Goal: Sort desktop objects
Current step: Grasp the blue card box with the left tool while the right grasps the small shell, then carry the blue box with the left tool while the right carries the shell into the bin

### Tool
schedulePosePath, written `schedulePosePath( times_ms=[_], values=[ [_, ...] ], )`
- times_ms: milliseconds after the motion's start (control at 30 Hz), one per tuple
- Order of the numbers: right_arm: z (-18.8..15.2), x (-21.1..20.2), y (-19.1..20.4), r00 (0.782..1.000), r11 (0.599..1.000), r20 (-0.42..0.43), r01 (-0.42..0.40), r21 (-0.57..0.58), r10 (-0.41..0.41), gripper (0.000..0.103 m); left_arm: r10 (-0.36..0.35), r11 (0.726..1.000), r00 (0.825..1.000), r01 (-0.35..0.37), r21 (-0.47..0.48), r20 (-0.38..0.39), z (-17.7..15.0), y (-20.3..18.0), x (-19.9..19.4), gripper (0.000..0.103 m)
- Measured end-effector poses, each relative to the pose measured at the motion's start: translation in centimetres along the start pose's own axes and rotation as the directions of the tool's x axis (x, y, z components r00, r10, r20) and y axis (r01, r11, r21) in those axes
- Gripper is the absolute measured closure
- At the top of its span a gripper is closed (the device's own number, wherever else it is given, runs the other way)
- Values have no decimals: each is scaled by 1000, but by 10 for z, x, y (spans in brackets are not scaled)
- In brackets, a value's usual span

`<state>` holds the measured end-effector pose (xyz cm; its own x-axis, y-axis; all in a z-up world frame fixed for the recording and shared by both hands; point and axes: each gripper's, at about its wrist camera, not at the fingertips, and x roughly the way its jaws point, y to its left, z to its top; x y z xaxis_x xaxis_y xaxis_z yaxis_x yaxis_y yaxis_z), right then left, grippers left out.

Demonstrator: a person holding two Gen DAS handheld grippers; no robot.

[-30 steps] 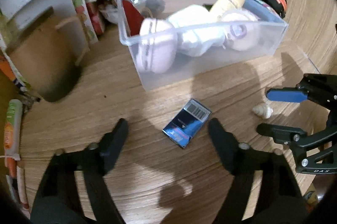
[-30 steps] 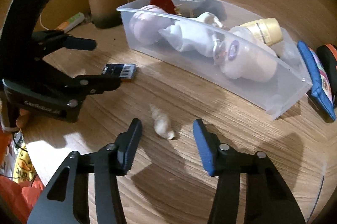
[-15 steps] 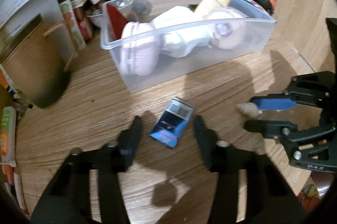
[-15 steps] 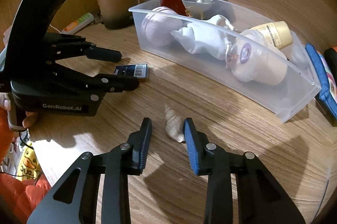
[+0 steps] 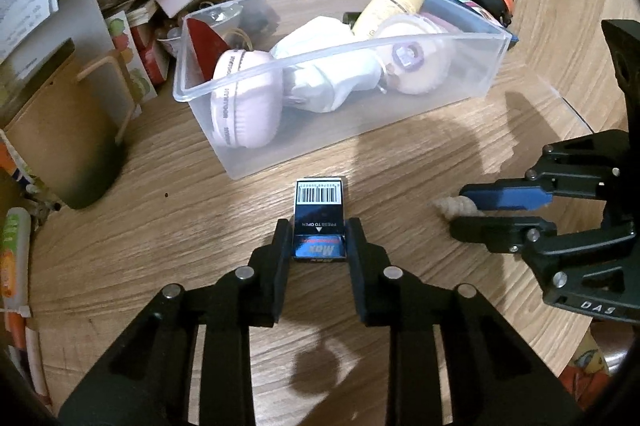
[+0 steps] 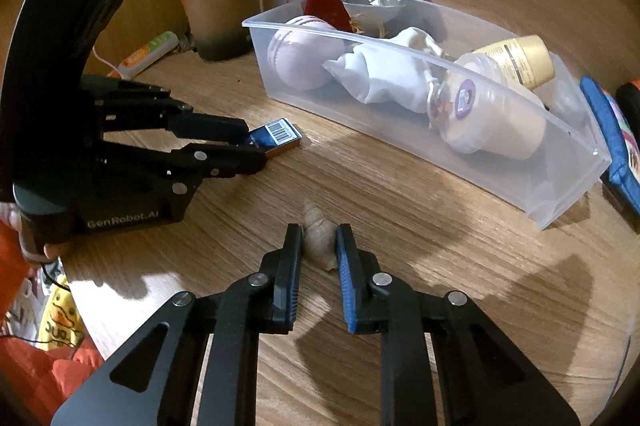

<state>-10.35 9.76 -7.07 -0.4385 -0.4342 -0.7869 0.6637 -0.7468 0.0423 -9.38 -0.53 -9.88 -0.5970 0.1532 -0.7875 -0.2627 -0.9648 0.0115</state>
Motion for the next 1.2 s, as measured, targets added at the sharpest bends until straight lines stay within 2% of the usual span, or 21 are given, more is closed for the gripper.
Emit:
schedulePosePath(
  times_ms=[267,500,833,1200],
  values=[
    [2,-12,-16,999,996,26,-32,77,30,87,-25,999,998,28,-46,58,-2,6,-20,77],
    [12,-30,-24,997,995,74,-30,91,23,87,-23,998,993,29,-53,113,2,9,-41,77],
    [33,-57,-35,989,996,150,-6,93,-8,87,-26,998,978,38,-50,209,29,13,-68,77],
    [71,-72,-54,973,995,230,4,104,-28,87,-43,998,967,54,-36,253,62,14,-68,77]
  ],
)
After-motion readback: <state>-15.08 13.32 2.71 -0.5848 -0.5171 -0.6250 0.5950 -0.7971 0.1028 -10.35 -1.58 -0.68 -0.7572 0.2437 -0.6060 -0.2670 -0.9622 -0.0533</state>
